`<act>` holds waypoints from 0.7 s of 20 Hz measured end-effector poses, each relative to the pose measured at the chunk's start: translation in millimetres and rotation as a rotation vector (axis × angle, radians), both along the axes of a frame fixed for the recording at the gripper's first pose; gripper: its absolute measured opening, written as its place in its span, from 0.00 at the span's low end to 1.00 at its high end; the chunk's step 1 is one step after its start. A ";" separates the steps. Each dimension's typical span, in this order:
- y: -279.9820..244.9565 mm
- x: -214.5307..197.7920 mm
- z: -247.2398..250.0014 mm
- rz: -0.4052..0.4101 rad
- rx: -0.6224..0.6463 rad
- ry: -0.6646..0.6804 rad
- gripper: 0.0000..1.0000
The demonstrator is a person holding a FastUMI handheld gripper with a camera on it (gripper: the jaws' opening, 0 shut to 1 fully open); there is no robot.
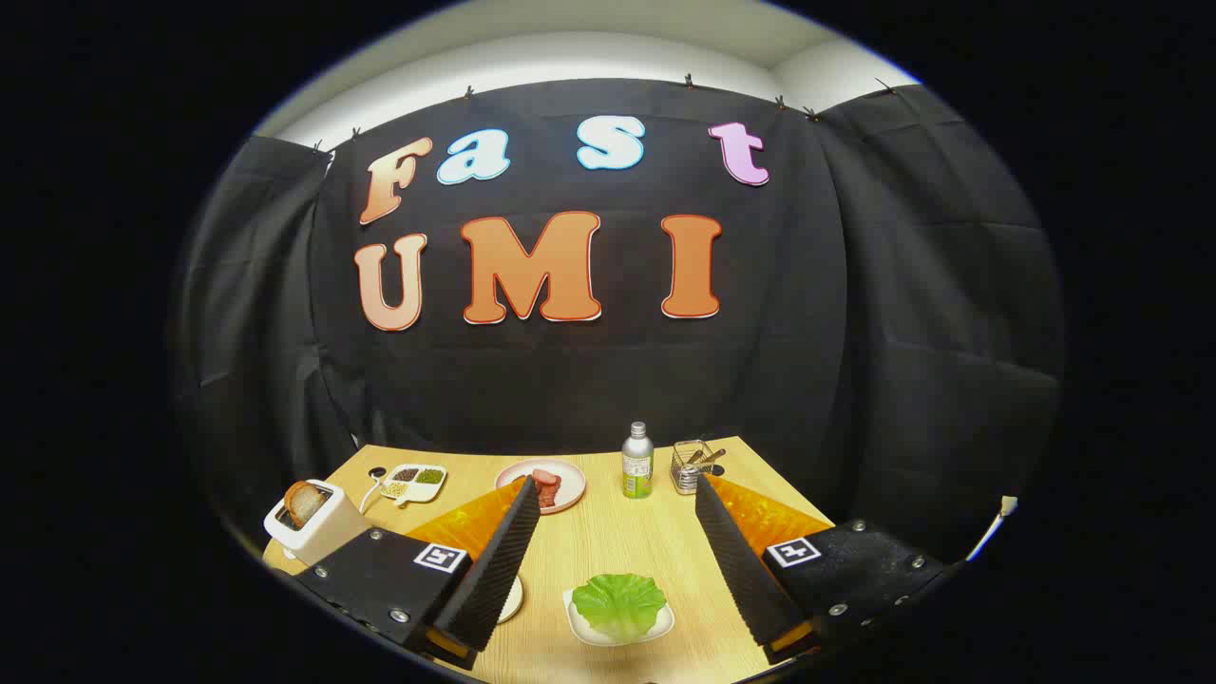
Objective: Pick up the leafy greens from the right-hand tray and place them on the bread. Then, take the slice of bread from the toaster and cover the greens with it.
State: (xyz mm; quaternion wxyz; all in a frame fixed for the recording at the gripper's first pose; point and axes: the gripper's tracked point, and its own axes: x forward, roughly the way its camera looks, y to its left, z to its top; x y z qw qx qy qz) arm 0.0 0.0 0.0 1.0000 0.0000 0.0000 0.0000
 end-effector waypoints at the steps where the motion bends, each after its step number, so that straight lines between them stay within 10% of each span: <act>1: -0.4 0.2 -0.6 0.000 0.001 0.003 0.99; 14: 7.7 13.5 -31.7 0.013 -0.037 0.118 0.99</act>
